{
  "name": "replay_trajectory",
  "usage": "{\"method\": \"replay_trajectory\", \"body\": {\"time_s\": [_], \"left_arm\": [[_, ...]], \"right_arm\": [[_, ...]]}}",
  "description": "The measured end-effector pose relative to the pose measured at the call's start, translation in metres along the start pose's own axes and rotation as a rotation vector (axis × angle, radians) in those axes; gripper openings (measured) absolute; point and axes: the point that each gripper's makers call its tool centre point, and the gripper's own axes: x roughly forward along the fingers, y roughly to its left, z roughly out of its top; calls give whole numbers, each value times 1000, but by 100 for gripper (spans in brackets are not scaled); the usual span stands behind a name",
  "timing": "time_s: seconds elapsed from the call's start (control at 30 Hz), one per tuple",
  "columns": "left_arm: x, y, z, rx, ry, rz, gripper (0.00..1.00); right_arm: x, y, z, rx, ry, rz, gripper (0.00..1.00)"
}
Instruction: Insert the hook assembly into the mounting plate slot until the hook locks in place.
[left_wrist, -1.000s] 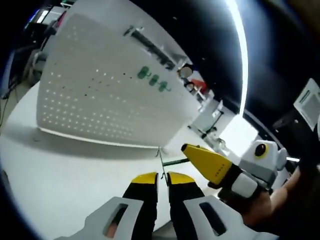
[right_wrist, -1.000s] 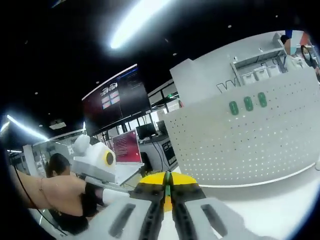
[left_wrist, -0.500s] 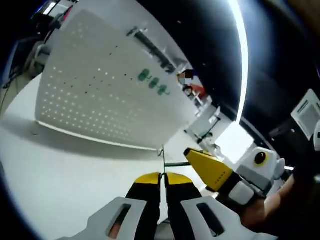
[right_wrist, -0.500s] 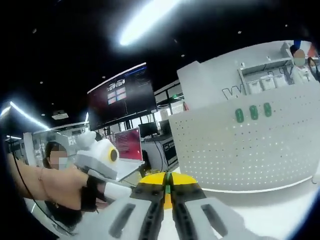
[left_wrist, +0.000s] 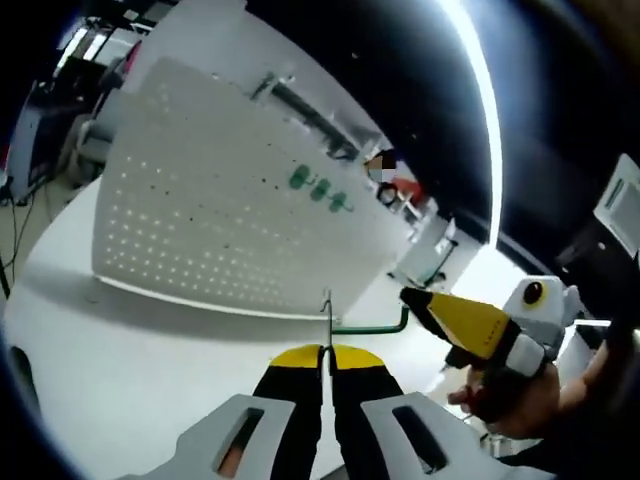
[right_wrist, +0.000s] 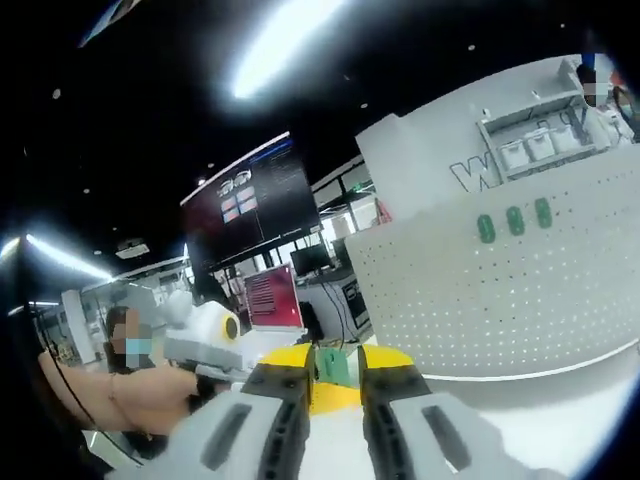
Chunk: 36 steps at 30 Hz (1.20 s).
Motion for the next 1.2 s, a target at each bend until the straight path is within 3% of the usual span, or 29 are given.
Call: {"method": "replay_trajectory", "body": {"time_s": [0.23,0.37,0.67,0.83,0.9,1.2], "left_arm": [[3,-4,-3,223,50,31,1],[6,-14,-5,351,60,19,1],[10,-24,3,379,-2,-9,1],[13,-31,0,420,19,-12,1],[13,-31,2,473,20,7,1],[11,-23,-3,432,35,25,2]], "right_arm": [[9,3,-24,29,81,18,11],[10,5,-26,42,87,19,8],[7,1,-22,58,70,-2,4],[5,-2,-20,46,53,-20,2],[5,-3,-20,41,49,-24,1],[6,-5,-26,107,48,-38,1]]}}
